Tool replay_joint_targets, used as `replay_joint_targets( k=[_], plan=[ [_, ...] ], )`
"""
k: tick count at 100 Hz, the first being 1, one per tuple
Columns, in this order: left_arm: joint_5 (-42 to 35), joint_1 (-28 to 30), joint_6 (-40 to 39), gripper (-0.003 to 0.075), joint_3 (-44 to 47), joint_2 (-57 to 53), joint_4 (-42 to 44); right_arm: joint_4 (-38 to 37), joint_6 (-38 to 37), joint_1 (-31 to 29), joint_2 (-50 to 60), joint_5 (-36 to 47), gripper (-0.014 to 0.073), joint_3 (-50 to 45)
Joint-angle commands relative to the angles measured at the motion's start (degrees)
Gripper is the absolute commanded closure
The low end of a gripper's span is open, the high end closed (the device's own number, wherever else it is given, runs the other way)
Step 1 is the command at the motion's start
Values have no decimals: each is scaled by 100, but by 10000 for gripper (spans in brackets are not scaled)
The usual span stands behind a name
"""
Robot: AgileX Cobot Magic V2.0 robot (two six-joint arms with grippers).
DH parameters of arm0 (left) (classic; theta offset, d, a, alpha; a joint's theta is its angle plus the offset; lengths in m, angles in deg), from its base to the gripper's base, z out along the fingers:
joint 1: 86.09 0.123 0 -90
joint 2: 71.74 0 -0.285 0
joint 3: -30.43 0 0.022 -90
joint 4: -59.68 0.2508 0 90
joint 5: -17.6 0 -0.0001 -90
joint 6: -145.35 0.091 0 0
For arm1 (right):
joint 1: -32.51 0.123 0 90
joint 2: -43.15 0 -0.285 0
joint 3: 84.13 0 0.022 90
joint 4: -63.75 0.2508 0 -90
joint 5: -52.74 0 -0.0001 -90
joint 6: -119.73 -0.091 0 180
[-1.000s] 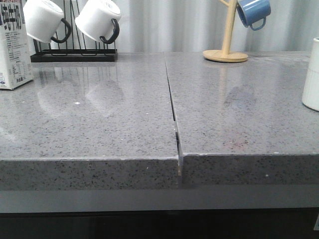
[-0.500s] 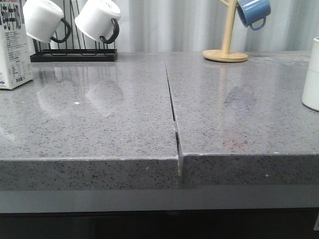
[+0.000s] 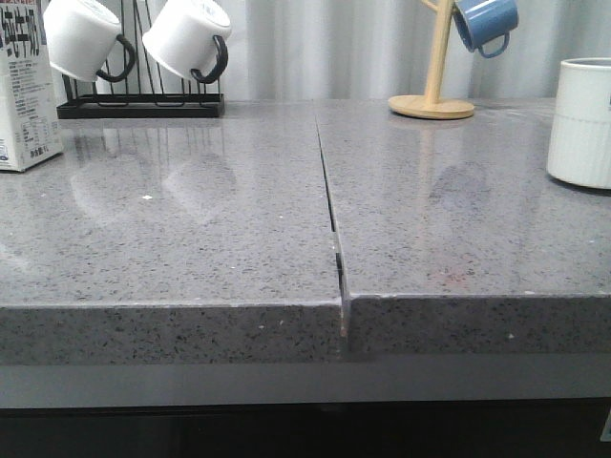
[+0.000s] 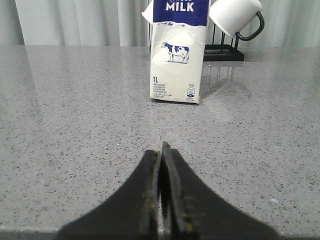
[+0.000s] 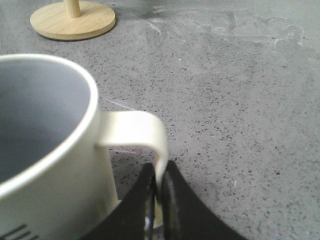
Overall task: Place milk next to cup
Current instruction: 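Grasp the white HOME mug by its handle with the right gripper, then carry the mug toward the table center and lower it down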
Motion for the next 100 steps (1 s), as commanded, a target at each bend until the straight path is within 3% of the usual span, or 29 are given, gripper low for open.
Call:
replay_joint_targets(
  k=[1,49,80,100],
  plan=[
    [-502,19,-4,741,236,-182,-45,-75,-135,45,168,536,657,174],
    [-502,19,-4,741,236,-182,-45,-75,-385,1822,249,-668,657,1309],
    [-502,19,-4,741,236,-182,-45,-36,-385,2966,-562,-773,657,2123],
    [-502,19,-4,741,236,-182,-45,189,-385,3167,-1216,-517,657,2601]
  ],
)
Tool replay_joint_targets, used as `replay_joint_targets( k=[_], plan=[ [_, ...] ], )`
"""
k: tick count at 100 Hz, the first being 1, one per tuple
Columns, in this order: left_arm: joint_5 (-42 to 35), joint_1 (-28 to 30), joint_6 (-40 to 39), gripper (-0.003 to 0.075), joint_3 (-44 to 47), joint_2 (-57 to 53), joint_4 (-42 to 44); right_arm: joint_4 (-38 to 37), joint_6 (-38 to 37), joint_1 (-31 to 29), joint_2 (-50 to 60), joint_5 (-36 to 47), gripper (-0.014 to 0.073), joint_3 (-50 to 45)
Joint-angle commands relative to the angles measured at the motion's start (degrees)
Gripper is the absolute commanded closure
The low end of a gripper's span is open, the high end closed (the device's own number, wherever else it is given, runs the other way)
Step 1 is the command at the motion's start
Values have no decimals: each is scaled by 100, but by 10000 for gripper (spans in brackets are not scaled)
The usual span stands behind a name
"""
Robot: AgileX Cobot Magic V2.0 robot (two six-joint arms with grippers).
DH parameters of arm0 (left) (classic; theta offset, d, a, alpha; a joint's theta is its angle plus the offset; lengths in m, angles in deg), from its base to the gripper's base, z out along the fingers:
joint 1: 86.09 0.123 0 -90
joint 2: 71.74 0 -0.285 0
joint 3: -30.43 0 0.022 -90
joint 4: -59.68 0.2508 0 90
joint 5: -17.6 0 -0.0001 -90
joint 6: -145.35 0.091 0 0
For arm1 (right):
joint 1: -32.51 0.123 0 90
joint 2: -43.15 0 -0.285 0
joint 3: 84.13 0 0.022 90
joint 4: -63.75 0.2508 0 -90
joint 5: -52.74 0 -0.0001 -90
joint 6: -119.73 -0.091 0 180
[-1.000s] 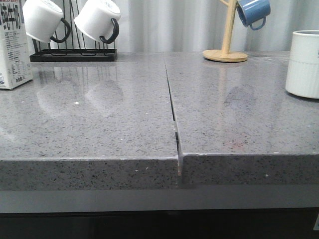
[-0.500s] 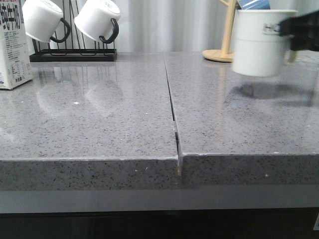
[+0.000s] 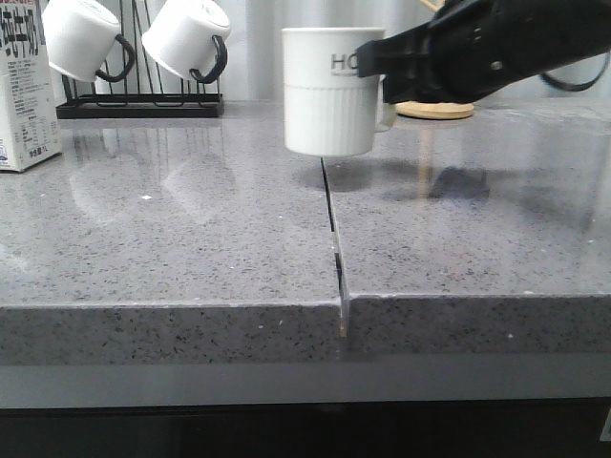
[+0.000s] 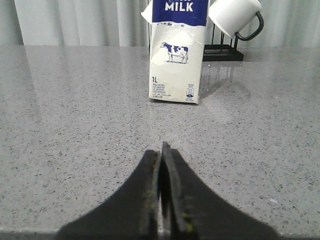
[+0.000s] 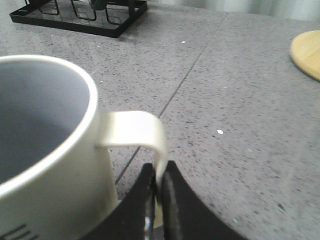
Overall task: Place milk next to cup
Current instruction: 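Carry the mug toward the table center and lower it down, then release the mug and withdraw the right gripper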
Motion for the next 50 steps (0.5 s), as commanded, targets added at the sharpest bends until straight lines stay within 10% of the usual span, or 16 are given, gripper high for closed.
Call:
replay_joint_targets(
  k=[1,32,50],
  plan=[
    [-502,19,-4,741,236,-182,-45,149,-8,15,-20,606,657,352],
    [-502,19,-4,741,236,-182,-45,247,-8,15,-349,579,630,508],
    [-502,19,-4,741,236,-182,-45,247,-8,15,-320,561,316,485]
  ],
)
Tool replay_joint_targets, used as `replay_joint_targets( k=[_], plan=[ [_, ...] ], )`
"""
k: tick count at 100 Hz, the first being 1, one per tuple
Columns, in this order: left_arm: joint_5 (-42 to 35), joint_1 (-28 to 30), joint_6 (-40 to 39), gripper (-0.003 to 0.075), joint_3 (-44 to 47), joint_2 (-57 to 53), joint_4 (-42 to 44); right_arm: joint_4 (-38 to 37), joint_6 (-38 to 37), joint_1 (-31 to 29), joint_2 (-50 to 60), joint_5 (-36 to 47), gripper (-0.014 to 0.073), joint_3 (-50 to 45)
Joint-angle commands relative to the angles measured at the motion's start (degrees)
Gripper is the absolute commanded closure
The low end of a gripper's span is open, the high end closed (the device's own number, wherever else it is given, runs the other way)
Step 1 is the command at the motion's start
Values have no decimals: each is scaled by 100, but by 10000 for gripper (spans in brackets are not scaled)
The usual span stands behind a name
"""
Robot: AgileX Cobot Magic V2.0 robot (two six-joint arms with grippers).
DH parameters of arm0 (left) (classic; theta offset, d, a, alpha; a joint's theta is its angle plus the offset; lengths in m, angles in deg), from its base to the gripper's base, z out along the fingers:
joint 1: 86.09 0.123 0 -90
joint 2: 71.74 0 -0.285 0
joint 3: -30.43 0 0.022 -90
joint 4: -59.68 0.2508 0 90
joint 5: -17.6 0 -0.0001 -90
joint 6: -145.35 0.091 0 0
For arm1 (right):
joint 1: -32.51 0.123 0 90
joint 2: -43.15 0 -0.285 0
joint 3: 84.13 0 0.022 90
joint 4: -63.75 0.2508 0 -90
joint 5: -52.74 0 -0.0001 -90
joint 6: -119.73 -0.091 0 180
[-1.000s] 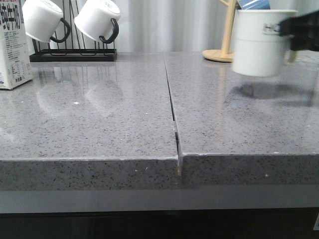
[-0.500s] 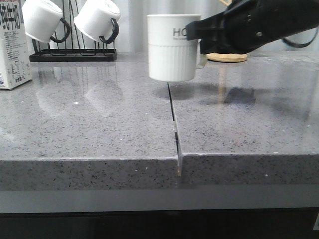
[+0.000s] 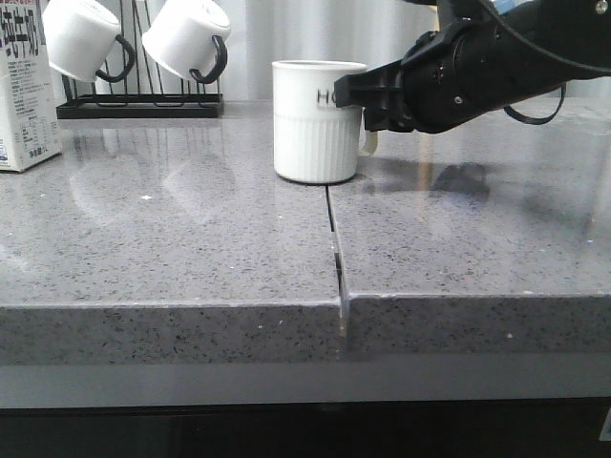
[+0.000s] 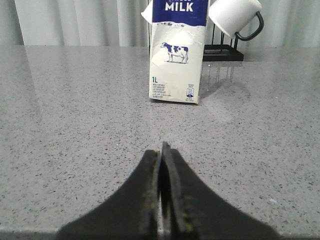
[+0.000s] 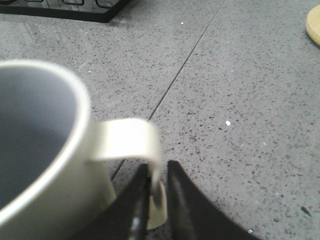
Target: Place milk next to cup
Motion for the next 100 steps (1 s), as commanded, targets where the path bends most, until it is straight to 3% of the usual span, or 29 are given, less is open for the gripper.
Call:
replay_joint_targets(
  k=[1,6,36,67,100],
  plan=[
    [-502,19,-4,741,236,-182,-45,26,15,0,319,458,306,139],
    [-502,19,-4,741,236,-182,-45,60,15,-11,377,454,281,38],
    [-502,19,-4,741,236,-182,-45,155,15,-18,1476,450,375,-1186],
    [-502,19,-4,741,236,-182,-45,144,15,-18,3714,-254,669,-2314],
    [-502,19,-4,741,236,-182,-45,144,15,-18,5974,-903,662,-3104]
  ],
)
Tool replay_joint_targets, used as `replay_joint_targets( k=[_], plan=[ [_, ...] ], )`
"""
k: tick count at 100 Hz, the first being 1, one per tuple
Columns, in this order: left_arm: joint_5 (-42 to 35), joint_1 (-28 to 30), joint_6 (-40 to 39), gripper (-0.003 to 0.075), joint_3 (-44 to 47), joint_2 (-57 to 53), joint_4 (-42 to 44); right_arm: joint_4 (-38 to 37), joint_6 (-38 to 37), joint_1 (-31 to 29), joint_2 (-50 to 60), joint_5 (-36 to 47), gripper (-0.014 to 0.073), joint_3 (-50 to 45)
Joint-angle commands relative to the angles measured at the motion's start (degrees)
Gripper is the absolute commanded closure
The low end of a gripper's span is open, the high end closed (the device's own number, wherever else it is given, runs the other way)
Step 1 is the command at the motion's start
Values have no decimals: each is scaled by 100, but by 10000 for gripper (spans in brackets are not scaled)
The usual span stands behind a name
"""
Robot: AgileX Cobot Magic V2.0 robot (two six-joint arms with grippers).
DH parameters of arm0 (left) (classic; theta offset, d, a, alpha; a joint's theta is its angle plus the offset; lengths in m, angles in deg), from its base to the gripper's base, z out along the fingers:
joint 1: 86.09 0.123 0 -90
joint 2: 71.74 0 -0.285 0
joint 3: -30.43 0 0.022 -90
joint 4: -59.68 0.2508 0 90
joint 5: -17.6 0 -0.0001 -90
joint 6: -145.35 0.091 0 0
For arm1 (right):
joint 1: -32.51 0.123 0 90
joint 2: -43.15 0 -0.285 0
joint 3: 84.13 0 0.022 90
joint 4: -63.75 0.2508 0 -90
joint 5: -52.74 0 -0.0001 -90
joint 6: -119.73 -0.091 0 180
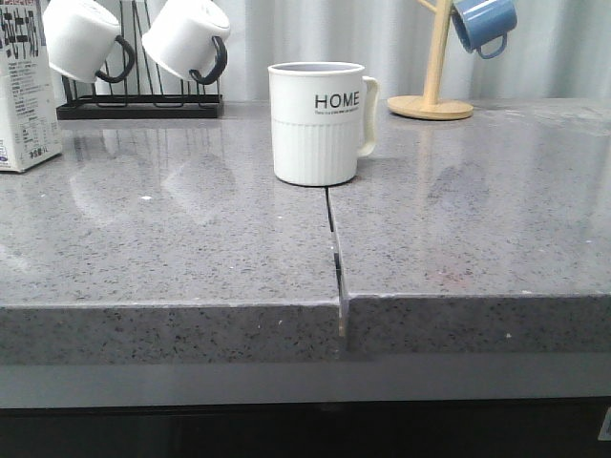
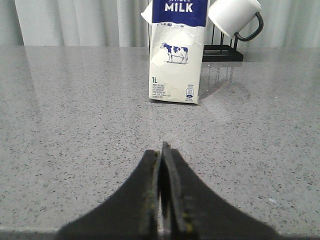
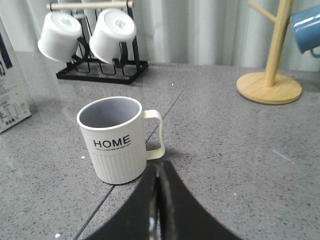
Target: Place milk next to cup
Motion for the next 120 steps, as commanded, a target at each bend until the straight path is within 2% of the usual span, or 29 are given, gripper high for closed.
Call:
replay_joint_targets(
  k=[1,66,79,99,120],
  plan=[
    [-502,19,-4,741,236,-182,-45,41,28,-18,544,141,662,-22],
    [-502,19,-4,741,236,-182,-45,52,28,-18,4286,-2364,662,-871],
    [-558,19,-4,741,236,-182,-45,52,28,-18,4660,-2694,662,-871],
    [-831,19,-4,741,161,-182,-45,52,28,-18,4731,-2746,662,-871],
    [-158,19,-4,741,-506,-15,314,52,28,-18,4731,-2746,662,-871]
  ],
)
